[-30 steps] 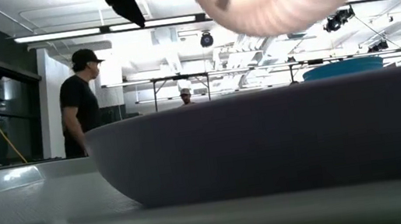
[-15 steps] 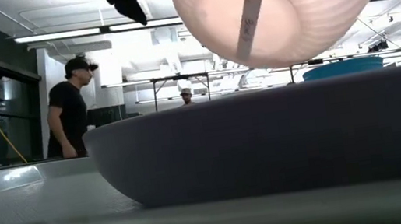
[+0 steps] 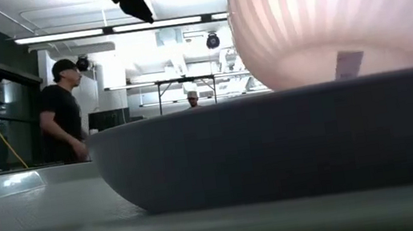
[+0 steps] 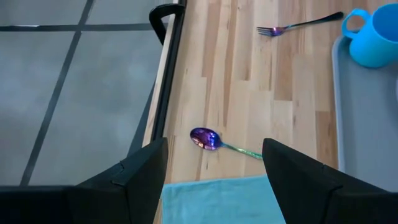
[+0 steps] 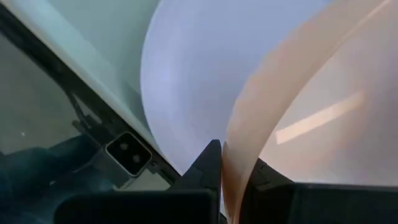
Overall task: Set up tray
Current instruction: Put the orange bowl on top of the purple plate on the gray tray
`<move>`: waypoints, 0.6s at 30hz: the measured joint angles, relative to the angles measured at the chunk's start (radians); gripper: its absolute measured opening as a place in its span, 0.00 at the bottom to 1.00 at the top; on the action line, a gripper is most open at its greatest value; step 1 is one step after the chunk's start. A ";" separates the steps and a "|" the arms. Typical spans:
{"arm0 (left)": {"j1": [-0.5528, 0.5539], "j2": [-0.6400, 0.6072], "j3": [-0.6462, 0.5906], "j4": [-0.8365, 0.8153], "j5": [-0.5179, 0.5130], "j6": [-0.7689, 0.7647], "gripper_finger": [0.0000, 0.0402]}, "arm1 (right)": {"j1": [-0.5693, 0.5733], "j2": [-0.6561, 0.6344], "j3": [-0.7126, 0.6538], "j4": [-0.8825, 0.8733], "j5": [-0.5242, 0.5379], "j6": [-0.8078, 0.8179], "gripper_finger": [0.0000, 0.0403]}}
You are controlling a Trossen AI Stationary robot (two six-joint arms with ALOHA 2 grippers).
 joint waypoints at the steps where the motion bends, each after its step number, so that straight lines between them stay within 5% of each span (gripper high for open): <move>1: 0.000 0.000 0.000 0.000 0.002 0.000 0.73 | 0.002 0.002 0.000 0.002 0.002 0.014 0.00; 18: 0.000 0.000 0.000 -0.009 0.026 0.000 0.73 | 0.015 0.080 -0.012 0.106 -0.076 0.058 0.00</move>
